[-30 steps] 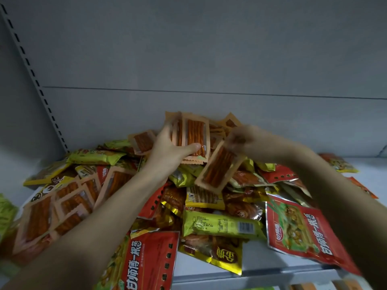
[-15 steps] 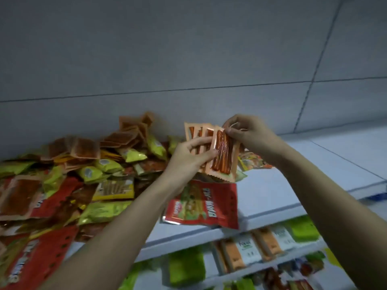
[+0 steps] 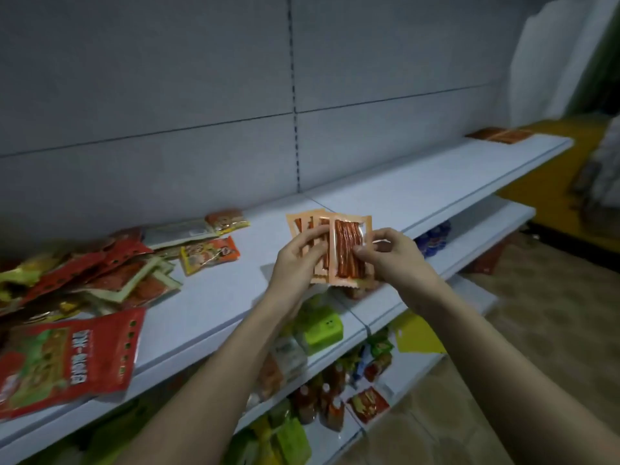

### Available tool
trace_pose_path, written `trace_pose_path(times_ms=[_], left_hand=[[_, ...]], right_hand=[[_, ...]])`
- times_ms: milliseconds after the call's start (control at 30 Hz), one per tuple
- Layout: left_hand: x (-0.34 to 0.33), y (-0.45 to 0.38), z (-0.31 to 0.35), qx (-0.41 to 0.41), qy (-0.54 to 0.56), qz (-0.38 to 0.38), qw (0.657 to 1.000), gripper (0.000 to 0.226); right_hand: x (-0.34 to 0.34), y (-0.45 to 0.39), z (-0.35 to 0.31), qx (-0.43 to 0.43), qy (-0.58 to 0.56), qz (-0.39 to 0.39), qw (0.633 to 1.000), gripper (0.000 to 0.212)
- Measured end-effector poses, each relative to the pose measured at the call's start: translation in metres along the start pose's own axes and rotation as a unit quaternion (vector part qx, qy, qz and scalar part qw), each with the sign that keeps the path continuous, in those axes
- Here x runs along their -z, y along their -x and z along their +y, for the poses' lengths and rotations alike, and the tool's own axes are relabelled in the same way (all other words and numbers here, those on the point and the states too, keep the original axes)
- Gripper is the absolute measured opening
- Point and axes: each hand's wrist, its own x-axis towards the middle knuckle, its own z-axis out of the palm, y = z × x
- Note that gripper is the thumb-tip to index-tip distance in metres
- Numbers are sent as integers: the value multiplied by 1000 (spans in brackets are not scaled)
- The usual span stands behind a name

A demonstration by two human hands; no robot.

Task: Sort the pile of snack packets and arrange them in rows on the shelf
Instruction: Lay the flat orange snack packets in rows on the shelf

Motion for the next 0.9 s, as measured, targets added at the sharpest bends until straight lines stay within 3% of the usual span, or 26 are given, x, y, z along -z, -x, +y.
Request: trace_pose_path(times_ms=[200,367,400,567,900], left_hand=[[-77,-52,-22,-4,-6,-70,998,54],[-126,-111,-46,-5,56,-61,997,91],[-138,-126,-52,-7,59,-54,997,89],[-196,-204,-69,26,67,-27,997,30],[-317,-322,-101,94,130,-69,985,35]], right_hand=[[76,-31,17,-18,-48,58,997,22],[130,-87,20,-4,-55,73,996,19],[142,-105,19,0,-51,68,996,18],[188,-189,24,-9,-46,74,996,20],[301,-310,26,5,-28,62,998,18]])
